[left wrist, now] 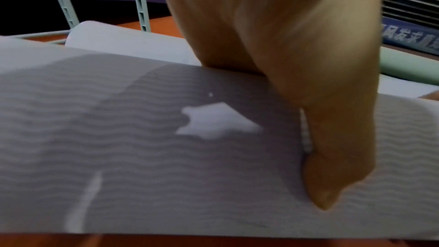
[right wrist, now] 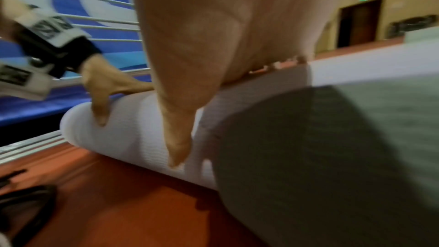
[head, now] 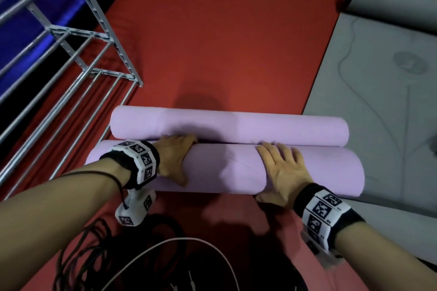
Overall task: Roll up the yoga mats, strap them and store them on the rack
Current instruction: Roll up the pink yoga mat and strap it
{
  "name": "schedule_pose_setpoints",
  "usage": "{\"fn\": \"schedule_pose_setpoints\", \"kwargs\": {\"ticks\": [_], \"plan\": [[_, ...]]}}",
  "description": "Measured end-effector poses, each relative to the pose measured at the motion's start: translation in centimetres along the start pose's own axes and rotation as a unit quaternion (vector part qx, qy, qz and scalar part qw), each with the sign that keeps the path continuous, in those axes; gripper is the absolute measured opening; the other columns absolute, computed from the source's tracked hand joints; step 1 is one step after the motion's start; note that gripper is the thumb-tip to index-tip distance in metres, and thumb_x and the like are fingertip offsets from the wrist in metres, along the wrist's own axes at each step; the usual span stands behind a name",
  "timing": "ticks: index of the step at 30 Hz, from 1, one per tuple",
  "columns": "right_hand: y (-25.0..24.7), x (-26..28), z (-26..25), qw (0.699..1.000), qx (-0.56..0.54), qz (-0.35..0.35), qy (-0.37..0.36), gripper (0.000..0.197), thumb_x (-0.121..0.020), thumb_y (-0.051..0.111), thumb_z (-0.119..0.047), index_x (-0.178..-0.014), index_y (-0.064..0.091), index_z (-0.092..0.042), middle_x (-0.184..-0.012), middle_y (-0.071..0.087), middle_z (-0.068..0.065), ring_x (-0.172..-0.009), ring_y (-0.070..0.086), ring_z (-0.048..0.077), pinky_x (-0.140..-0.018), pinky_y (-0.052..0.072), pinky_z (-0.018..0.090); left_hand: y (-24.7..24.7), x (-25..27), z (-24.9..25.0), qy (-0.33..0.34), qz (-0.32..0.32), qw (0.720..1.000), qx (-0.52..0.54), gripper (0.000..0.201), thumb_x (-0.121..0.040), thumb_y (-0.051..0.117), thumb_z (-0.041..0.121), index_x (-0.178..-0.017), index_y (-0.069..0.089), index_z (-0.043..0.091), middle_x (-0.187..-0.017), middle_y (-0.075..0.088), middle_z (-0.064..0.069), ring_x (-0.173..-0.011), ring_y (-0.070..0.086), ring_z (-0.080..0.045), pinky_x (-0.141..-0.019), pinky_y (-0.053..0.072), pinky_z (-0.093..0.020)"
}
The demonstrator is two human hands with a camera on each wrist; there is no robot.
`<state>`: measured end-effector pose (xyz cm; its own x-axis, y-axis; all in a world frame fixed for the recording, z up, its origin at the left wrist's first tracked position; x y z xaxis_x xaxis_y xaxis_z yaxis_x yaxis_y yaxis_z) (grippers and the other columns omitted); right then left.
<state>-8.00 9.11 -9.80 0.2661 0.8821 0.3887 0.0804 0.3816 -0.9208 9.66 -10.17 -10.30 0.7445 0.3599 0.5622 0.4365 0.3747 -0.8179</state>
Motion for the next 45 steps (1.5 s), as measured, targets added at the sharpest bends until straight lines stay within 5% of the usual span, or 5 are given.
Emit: {"fn": "schedule_pose_setpoints", "kwargs": {"ticks": [6, 18, 25, 34, 45], "plan": [[-1.4, -3.4, 1.8, 0.991, -0.115, -0.050, 0.038, 0.115, -0.061, 0.041, -0.093, -0.153, 0.017, -0.029, -0.160, 0.021, -0.001, -0.146, 0.016, 0.028, -0.118, 0.007, 0.050, -2.6, -0.3, -1.4, -0.034, 0.020, 0.994, -0.104, 0.124, -0.056, 0.069, 0.078, -0.153, 0.005, 0.034, -0.154, -0.030, -0.015, -0.141, -0.029, -0.035, -0.115, -0.007, -0.058], [-3.3, -6.1, 0.4, 0.983, -0.065, 0.112, 0.131, 0.061, -0.097, 0.018, -0.054, -0.135, 0.047, -0.016, -0.132, 0.049, 0.015, -0.119, 0.043, 0.035, -0.095, 0.033, 0.046, -4.7, 0.0, -1.7, -0.068, 0.168, 0.983, -0.035, 0.065, -0.084, 0.062, 0.052, -0.142, 0.039, 0.032, -0.132, 0.038, -0.005, -0.117, 0.042, -0.028, -0.096, 0.037, -0.040], [-1.9, -6.0, 2.5, 0.997, -0.069, 0.020, 0.024, 0.114, -0.069, 0.034, -0.084, -0.156, 0.006, -0.016, -0.161, 0.015, 0.010, -0.147, 0.012, 0.032, -0.121, 0.003, 0.046, -3.6, -0.9, -1.7, -0.087, 0.198, 0.972, 0.088, 0.038, -0.097, 0.046, 0.031, -0.132, 0.049, 0.016, -0.118, 0.047, -0.012, -0.106, 0.053, -0.035, -0.086, 0.049, -0.047], [-2.1, -5.9, 2.4, 0.996, 0.017, -0.007, 0.086, 0.127, -0.068, 0.066, -0.070, -0.152, -0.016, -0.022, -0.159, 0.000, 0.014, -0.146, 0.000, 0.039, -0.115, 0.006, 0.064, -1.1, -1.6, -1.1, -0.128, 0.070, 0.984, -0.100, 0.137, -0.056, 0.073, 0.073, -0.151, -0.005, 0.013, -0.156, 0.013, -0.007, -0.145, 0.012, -0.027, -0.117, 0.014, -0.051], [-3.0, -6.0, 3.3, 0.997, 0.037, 0.043, 0.047, 0.118, -0.059, 0.080, -0.054, -0.151, 0.015, -0.021, -0.147, 0.033, 0.003, -0.130, 0.033, 0.029, -0.103, 0.031, 0.046, -2.2, -1.6, -0.5, -0.093, 0.145, 0.967, -0.187, 0.117, -0.055, 0.068, 0.066, -0.147, 0.020, 0.011, -0.136, 0.043, -0.006, -0.122, 0.045, -0.026, -0.098, 0.035, -0.040]]}}
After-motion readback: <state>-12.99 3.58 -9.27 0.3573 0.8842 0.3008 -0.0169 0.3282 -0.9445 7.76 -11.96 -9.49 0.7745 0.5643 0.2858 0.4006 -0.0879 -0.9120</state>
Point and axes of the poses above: each hand's wrist, its own x-axis away from the middle knuckle, its own y-axis out of the palm, z = x × y, the point moved 5 cm from there along -x, towards the middle knuckle
